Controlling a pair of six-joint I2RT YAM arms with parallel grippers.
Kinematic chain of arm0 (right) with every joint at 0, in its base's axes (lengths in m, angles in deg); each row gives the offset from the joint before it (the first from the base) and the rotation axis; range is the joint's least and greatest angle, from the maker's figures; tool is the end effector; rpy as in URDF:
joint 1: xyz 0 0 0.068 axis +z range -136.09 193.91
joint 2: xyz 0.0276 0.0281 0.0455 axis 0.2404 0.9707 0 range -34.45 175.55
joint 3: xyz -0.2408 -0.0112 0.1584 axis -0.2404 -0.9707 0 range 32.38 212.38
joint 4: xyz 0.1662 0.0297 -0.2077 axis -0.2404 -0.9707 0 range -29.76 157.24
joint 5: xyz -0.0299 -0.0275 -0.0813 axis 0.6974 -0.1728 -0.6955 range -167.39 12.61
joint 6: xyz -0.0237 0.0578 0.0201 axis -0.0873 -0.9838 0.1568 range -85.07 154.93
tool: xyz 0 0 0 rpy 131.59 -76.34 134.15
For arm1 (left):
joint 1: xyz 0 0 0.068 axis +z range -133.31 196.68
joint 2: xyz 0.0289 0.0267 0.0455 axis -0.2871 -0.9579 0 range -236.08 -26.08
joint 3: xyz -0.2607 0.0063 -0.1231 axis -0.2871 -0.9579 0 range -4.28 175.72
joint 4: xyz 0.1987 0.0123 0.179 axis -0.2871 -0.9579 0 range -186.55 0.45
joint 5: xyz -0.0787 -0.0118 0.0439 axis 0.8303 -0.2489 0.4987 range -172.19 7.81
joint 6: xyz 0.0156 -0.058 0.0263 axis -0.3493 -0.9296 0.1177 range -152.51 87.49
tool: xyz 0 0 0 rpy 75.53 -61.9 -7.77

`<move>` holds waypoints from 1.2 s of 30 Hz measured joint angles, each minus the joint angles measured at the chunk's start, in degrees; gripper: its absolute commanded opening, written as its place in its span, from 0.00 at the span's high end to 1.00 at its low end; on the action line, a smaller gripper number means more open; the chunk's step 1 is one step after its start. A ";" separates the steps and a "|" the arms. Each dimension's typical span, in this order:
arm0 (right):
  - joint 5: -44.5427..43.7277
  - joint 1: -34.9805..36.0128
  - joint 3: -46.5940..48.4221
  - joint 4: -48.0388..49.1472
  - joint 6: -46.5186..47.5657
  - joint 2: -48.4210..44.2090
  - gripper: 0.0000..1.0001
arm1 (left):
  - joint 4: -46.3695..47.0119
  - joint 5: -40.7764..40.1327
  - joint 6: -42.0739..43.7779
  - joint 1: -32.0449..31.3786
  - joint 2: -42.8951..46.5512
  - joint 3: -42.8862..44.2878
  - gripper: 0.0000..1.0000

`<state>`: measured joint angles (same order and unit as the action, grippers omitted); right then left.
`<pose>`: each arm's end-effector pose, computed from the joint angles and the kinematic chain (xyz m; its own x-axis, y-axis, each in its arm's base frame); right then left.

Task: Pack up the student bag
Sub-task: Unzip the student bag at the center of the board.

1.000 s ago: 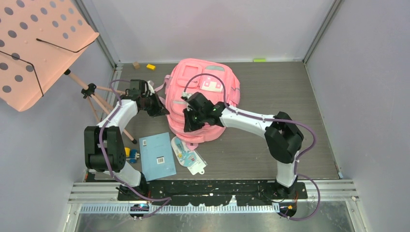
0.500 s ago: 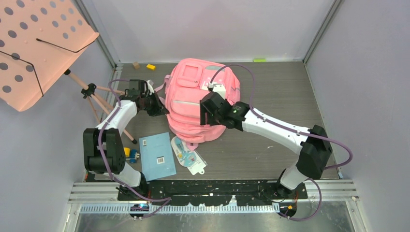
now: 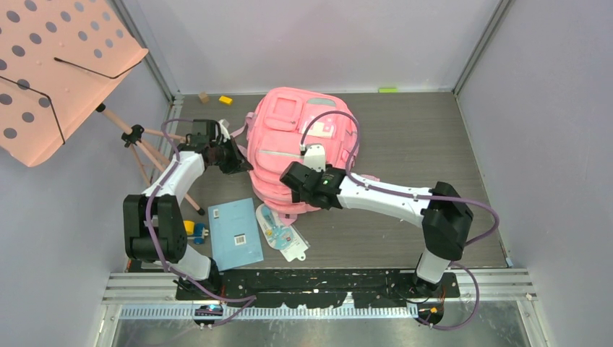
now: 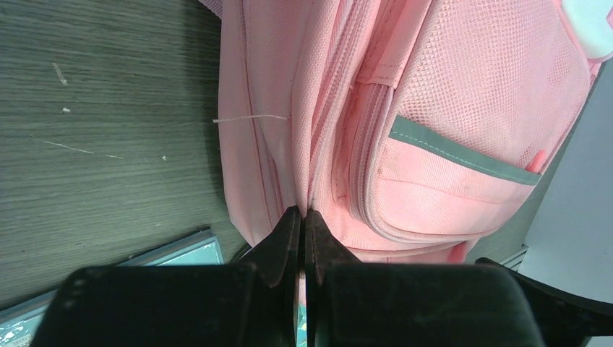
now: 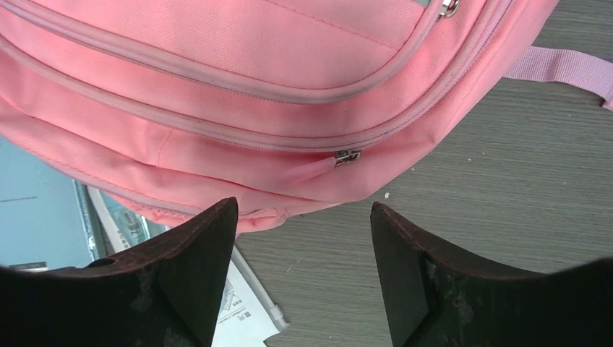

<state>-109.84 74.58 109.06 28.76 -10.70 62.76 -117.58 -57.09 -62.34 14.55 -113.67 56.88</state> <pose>0.2064 0.3111 0.2586 -0.7229 -0.0549 -0.6887 -0.1196 0.9917 0.0465 0.3294 -0.0341 0.2369 -0.8448 -0.4192 -0.3326 -0.1613 0.7921 -0.5886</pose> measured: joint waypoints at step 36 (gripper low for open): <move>-8.41 1.20 4.66 -1.40 -1.36 7.41 0.81 | 0.00 0.20 0.02 0.00 1.14 -0.15 1.00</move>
<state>-118.26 75.78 113.72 27.37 -12.05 70.17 -117.58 -56.90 -62.31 14.55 -112.53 56.73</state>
